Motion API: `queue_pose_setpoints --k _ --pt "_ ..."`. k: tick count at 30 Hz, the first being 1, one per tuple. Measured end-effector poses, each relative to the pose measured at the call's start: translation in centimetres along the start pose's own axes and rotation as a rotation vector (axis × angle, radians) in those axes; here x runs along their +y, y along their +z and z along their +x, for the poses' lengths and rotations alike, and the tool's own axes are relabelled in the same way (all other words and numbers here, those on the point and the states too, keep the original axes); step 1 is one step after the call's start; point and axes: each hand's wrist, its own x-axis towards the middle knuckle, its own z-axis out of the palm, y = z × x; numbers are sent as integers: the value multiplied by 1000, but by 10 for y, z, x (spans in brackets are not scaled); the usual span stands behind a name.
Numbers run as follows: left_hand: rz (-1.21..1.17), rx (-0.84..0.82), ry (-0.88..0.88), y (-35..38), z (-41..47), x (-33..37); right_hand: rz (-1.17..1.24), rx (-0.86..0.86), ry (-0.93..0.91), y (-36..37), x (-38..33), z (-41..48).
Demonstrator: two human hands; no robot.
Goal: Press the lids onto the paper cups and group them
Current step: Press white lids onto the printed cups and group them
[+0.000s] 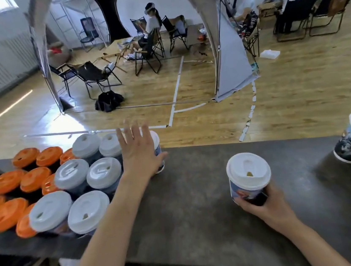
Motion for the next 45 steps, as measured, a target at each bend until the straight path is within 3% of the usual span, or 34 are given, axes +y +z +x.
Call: queue_pose_setpoints --k 3,6,14,25,27,29,31,33,36,40,42,45 --pt "144 -138 6 9 15 -7 -40 -18 -47 -1 1 -1" --pt "158 -140 25 7 17 -8 -56 -28 -61 -2 1 0" --pt "-318 -31 434 4 -51 72 -35 -47 -35 -5 -13 -5" --pt "-468 -130 446 1 -76 91 -11 -63 14 -15 -16 -27" --pt "-488 -73 463 -7 -89 90 -16 -50 21 -18 -14 -32" --pt "-555 137 511 -10 -110 91 -21 -31 26 -24 -11 -39" --pt "-817 323 546 -8 -140 102 -29 -9 24 -31 -9 -46" --pt "-1085 240 502 -2 -168 120 -48 -7 27 -37 -8 -53" --pt "-1268 -126 252 11 -182 151 -82 -78 31 -41 -8 -59" --pt "-1521 -298 82 25 -167 176 -85 -159 26 -44 -14 -58" --pt "-1679 -328 45 32 -162 181 -84 -184 19 -45 -13 -57" --pt "-1706 -221 76 35 -161 186 -64 -191 27 -46 -13 -56"
